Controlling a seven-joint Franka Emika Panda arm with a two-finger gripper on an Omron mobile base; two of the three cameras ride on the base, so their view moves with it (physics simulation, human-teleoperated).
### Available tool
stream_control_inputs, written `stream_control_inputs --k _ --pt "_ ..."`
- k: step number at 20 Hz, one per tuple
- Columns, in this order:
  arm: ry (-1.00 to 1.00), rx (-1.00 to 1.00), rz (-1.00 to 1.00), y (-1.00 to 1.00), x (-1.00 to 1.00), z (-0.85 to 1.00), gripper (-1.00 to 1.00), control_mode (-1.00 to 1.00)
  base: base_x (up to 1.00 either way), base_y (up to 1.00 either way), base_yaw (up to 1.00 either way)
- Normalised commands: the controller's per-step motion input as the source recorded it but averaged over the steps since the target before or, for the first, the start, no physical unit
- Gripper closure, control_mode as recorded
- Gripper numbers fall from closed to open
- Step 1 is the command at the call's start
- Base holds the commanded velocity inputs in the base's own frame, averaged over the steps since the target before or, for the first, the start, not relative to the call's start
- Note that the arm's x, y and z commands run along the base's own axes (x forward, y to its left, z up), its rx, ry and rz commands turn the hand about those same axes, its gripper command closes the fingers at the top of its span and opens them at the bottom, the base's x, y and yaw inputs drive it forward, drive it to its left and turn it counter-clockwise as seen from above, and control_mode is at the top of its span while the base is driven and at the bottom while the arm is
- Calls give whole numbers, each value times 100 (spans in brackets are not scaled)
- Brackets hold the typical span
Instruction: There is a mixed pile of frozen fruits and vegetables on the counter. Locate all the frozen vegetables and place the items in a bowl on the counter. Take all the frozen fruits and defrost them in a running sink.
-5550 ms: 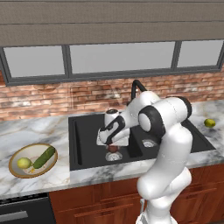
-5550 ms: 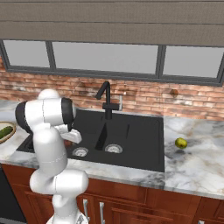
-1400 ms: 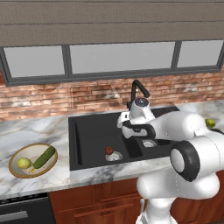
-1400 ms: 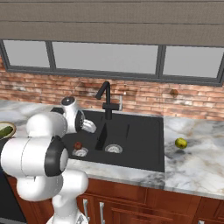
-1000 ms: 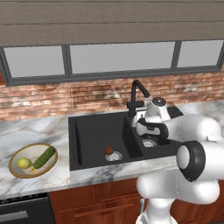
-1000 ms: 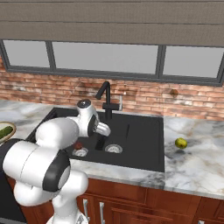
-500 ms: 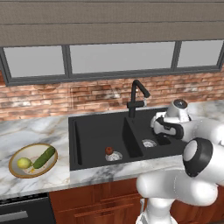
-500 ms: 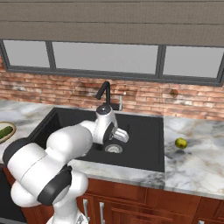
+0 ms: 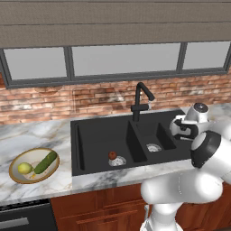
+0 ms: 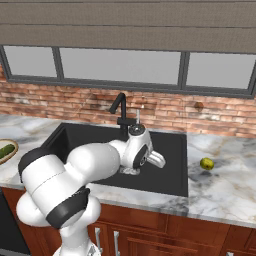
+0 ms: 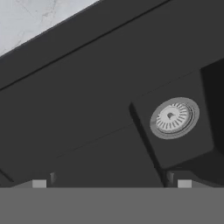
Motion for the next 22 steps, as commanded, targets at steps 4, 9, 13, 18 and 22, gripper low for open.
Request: stream_control_inputs --k 4,9,13,18,22 --pt "0 0 -8 -71 0 6 -100 -100 0 0 0" --pt "0 0 -7 -73 0 21 -100 -100 0 0 0" --pt "0 0 -12 -56 0 34 -100 -100 0 0 0" --pt "1 0 -17 -39 0 39 -100 -100 0 0 0" --pt "1 0 -17 -48 -5 19 -100 -100 0 0 0"
